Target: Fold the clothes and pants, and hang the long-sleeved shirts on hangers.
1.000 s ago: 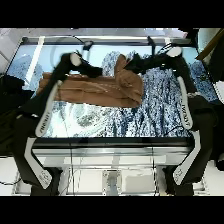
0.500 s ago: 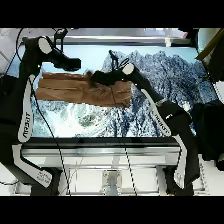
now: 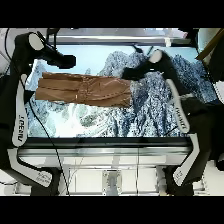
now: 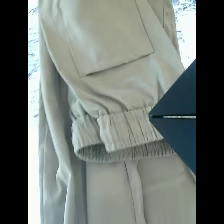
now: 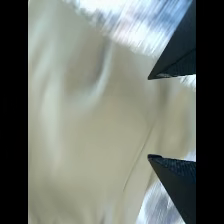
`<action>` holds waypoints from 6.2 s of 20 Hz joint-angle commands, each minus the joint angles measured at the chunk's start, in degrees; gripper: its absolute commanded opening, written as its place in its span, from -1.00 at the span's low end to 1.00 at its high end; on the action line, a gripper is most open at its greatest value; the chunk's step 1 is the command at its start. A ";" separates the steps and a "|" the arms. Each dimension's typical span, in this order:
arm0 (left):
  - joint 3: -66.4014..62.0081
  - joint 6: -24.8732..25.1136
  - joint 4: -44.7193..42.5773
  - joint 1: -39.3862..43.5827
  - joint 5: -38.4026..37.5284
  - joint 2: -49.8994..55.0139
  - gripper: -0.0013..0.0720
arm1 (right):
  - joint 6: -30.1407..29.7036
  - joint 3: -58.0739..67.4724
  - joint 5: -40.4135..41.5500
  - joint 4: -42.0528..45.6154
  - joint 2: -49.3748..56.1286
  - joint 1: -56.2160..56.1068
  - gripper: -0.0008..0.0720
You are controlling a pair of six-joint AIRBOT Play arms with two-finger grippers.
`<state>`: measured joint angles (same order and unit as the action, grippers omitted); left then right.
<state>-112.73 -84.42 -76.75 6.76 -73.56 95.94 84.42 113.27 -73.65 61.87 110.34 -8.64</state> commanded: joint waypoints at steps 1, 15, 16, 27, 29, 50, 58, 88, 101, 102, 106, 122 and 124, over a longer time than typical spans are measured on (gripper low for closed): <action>-0.02 -0.02 -0.37 -0.72 -0.07 -0.90 -0.93 | 0.74 -7.65 -1.88 -2.19 -2.45 8.50 0.44; 0.00 0.02 -0.39 -0.68 -0.92 -0.90 -0.93 | -5.60 -20.39 11.58 -38.10 8.92 8.31 0.71; 0.00 0.02 -0.42 -0.70 -0.92 -0.90 -0.93 | -5.57 -20.37 10.60 -37.51 8.92 8.26 0.71; 0.00 0.00 -0.39 -0.68 -0.92 -0.90 -0.93 | -7.39 -20.39 11.41 -34.51 8.94 2.58 0.70; 0.00 0.00 -0.39 -0.68 -0.96 -0.90 -0.93 | -7.39 -20.37 13.64 -34.69 8.92 0.76 0.52; 9.09 -0.02 -2.14 30.49 11.23 14.16 -0.94 | 3.61 -20.06 -13.57 -26.29 -13.57 14.47 -0.89; 9.07 -2.21 -2.14 25.55 12.24 14.03 -0.94 | 3.61 -11.39 0.37 -21.88 -13.57 5.27 -0.89; 9.09 5.14 -7.48 -2.99 -10.32 -13.25 -0.93 | -17.38 2.45 29.57 -13.16 -3.34 -26.49 0.34; 9.09 5.14 -7.45 -2.99 -10.27 -13.25 -0.93 | 5.46 -5.57 8.72 -4.09 -2.82 5.77 0.34; 9.09 5.09 -7.45 -2.99 -10.25 -13.25 -0.93 | 7.96 -5.57 8.37 -4.85 -2.27 5.25 0.34; 9.09 3.63 -7.43 -2.97 -10.27 -13.22 -0.93 | 7.13 -6.54 7.23 -22.34 4.20 1.81 0.55; 9.09 3.65 -7.23 -2.95 -11.39 -13.25 -0.93 | 3.56 -4.44 13.31 -40.30 18.01 -8.52 0.94; 9.09 3.67 -7.23 -2.95 -11.41 -13.25 -0.93 | 3.54 -4.42 12.85 -39.50 17.97 -8.52 0.93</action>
<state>-103.63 -80.77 -83.99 3.84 -84.93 82.74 87.90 108.62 -61.34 21.43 128.18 -16.78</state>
